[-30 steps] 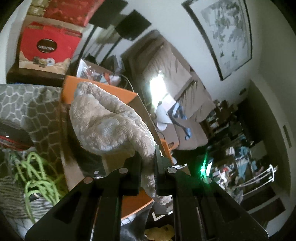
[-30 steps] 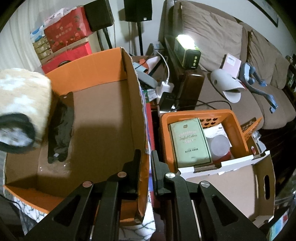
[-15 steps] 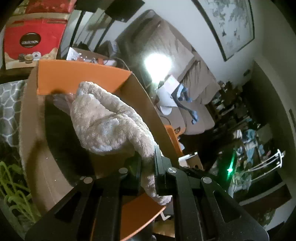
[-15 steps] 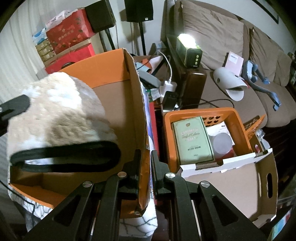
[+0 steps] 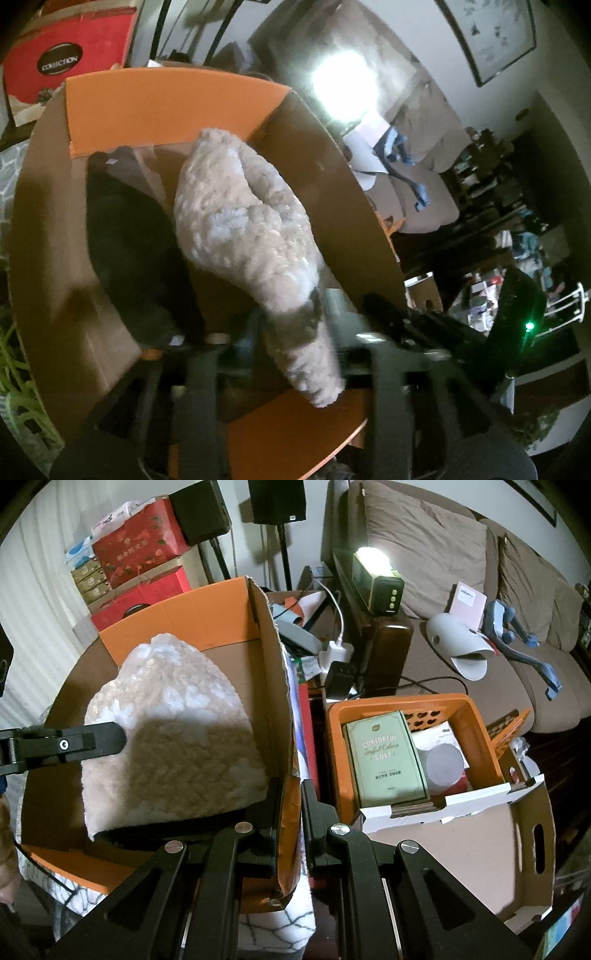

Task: Organize objects
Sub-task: 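Lower the beige mitten into the orange box and open the left gripper, then reach the left gripper to the black snack packet and grasp it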

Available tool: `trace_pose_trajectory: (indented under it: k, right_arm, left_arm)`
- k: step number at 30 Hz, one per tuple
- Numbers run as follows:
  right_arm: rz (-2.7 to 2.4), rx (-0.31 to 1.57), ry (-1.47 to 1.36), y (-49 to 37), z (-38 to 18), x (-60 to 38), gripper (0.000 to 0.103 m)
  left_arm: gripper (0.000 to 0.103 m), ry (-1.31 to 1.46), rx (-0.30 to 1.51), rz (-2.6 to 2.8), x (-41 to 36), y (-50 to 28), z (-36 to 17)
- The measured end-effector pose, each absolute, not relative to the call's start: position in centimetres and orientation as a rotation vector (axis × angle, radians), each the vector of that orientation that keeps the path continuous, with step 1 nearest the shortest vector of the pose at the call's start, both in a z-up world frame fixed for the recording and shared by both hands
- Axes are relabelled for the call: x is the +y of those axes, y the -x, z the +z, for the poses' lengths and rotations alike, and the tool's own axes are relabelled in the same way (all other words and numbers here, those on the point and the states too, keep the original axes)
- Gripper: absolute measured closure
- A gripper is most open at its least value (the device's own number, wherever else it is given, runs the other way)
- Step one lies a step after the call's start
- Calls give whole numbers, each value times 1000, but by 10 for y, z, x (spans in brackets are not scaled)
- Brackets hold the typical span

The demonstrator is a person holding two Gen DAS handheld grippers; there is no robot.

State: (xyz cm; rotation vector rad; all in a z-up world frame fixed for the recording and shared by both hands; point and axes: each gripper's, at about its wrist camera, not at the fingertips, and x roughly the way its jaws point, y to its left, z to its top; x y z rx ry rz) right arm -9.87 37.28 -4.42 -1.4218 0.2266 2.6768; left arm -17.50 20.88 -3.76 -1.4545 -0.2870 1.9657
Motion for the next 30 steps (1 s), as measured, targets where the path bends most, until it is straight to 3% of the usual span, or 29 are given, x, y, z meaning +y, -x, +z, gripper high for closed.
trace_pose_trajectory:
  k: [1,8,10,20,30]
  right_arm:
    - [2677,227,1422,99,-44,373,94]
    - [2674,231,1420,99,-44,373,94]
    - [2674,230,1420,99,-44,373,94]
    - [2674,230,1420,98,-45,373,94]
    - [2674,229,1420,98,-45,373,93]
  left_arm:
    - [39,1455,-282,1982,207,174,-35]
    - [28,1410,-203,2103,185,157,-9]
    - [19,1382,-183,2132,176,150,2]
    - [16,1240,-39,2366,134,132,52]
    - [15,1320,-174,2451,52,159,39]
